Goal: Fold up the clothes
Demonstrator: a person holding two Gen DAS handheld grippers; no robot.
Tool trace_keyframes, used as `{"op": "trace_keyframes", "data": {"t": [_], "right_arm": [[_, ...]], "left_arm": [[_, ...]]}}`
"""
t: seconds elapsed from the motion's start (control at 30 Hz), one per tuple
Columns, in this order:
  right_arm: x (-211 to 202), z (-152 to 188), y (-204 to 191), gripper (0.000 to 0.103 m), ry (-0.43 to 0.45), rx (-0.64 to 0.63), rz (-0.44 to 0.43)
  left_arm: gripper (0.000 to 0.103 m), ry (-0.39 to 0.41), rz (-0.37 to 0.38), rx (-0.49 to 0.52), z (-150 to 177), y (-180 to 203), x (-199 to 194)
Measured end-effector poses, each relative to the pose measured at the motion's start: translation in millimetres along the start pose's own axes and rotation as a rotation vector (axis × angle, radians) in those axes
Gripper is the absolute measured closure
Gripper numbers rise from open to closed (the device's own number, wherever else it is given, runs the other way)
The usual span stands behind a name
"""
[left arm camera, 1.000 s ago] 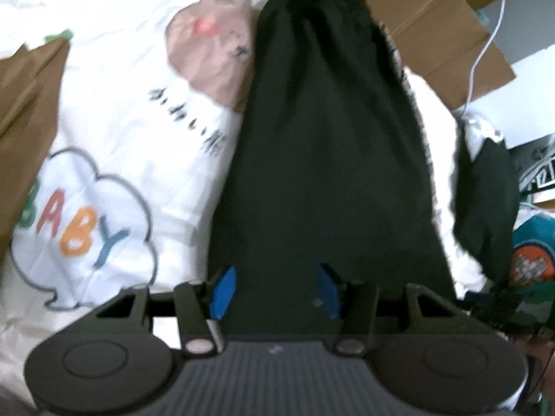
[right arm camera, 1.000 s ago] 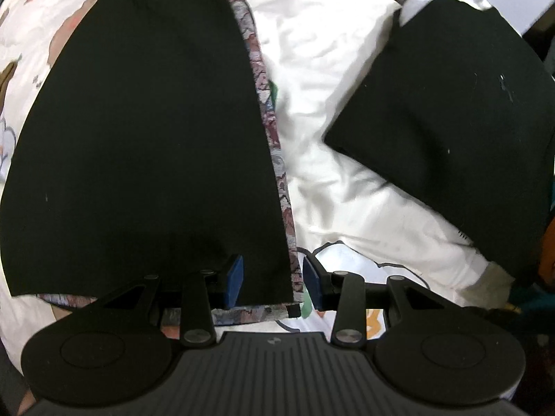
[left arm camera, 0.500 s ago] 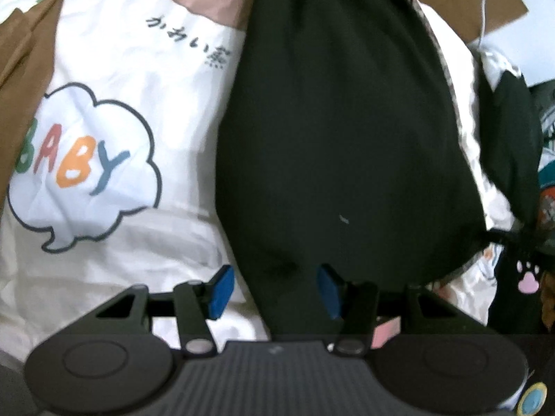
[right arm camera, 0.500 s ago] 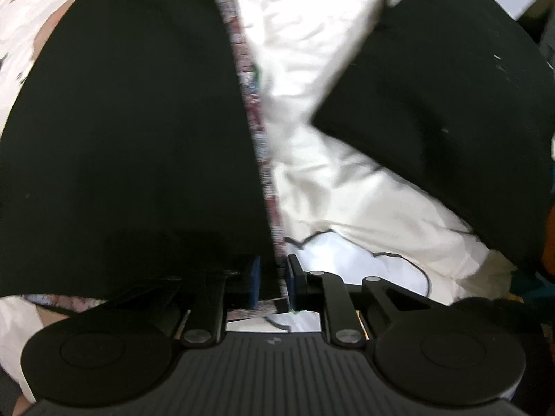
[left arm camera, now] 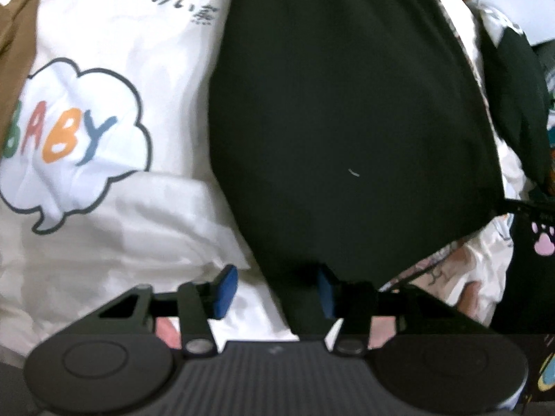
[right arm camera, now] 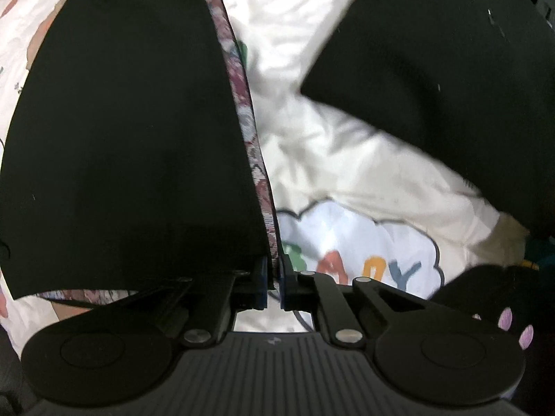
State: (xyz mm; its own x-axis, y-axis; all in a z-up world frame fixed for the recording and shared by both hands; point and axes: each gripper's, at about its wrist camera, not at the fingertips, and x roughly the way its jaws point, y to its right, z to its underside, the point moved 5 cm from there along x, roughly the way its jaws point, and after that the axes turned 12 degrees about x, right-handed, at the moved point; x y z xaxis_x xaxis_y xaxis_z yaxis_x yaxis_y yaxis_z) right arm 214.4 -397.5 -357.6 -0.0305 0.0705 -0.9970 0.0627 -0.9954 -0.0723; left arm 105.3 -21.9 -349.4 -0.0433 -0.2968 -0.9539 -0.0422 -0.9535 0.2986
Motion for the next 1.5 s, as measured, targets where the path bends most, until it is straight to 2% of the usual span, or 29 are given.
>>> {"op": "trace_keyframes", "data": {"t": [0.07,0.23,0.4,0.47,0.53,0.6,0.63,0.83,0.9,1.07,1.17,1.3,1.5], "right_arm": [[2.9,3.2,3.7,0.097,-0.023,0.008,0.004],[8.3,6.7,9.2,0.097,-0.052,0.017,0.011],[11.5,4.0,8.1,0.096,-0.030,-0.012,0.044],[11.7,2.3,7.3,0.094,-0.024,-0.022,0.054],[8.6,-1.5,10.0,0.083,-0.027,0.003,0.036],[2.2,-5.4,13.0,0.063,-0.015,0.013,-0.002],[-1.1,-7.5,15.0,0.062,-0.009,0.022,-0.021],[-14.4,-18.6,27.1,0.061,0.053,0.107,-0.075],[-23.5,-26.6,29.0,0.061,0.146,0.103,-0.067],[-39.2,-36.9,18.0,0.061,0.254,0.033,-0.054],[-43.1,-44.5,15.8,0.061,0.273,0.034,-0.062],[-28.7,-48.8,7.3,0.061,0.281,0.014,-0.069],[-13.6,-55.2,3.1,0.061,0.275,0.026,-0.051]], "left_arm": [[0.094,-0.004,0.012,0.008,-0.5,0.5,1.5],[0.100,-0.026,0.016,0.047,-4.3,-2.2,-1.9],[0.097,-0.094,-0.019,0.085,-7.9,-9.7,-0.4],[0.076,-0.137,0.009,0.086,-8.7,-11.4,5.2],[0.067,-0.132,0.059,0.096,-19.3,-16.6,-4.5],[0.058,-0.077,0.029,0.085,-33.3,-27.3,-21.8],[0.056,-0.056,0.017,0.080,-39.1,-32.2,-28.9],[0.057,0.104,-0.035,0.034,-75.5,-70.3,-67.7],[0.058,0.124,-0.025,0.018,-77.7,-77.3,-65.1],[0.073,0.157,-0.017,-0.011,-69.5,-82.1,-49.4],[0.074,0.157,-0.014,-0.024,-68.7,-98.4,-47.0],[0.075,0.169,0.024,-0.022,-68.0,-96.2,-17.8],[0.075,0.141,0.033,-0.023,-72.4,-93.9,5.0]]}}
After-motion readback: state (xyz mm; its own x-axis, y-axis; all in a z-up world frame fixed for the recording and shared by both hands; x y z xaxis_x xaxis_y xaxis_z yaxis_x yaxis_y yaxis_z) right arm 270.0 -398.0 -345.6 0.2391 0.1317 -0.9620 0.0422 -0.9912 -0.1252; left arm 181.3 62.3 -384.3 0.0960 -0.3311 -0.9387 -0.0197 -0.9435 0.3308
